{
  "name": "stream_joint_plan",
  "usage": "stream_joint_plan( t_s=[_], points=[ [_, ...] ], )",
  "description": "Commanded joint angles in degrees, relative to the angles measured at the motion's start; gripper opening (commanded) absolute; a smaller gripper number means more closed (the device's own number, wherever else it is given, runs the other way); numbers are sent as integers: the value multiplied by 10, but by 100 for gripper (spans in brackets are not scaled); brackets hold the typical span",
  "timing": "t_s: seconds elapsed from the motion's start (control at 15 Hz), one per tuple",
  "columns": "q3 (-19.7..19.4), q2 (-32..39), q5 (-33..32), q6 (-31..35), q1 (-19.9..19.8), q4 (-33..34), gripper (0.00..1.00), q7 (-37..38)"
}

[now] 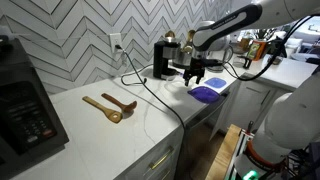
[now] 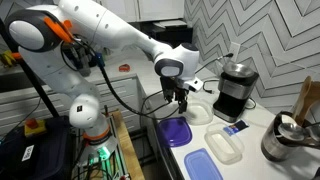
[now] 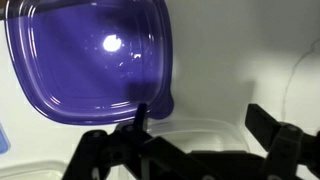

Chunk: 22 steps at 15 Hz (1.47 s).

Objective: Put the purple lid on the lunchbox on the left and then put the blue lid on the lunchbox on the right

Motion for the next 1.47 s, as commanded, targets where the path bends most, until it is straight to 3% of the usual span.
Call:
stream_joint_plan(
  t_s=[0.0, 0.47, 0.73, 1.07, 1.4],
  points=[
    [8, 1, 3, -1, -9, 1, 100, -2],
    [0, -56, -31, -27, -48, -34, 100, 24],
    [-26, -87, -23, -47, -76, -62, 100, -7],
    [-55, -92, -29, -46, -100, -97, 100, -47],
    [-53, -75, -33, -46, -106, -86, 100, -41]
  ],
)
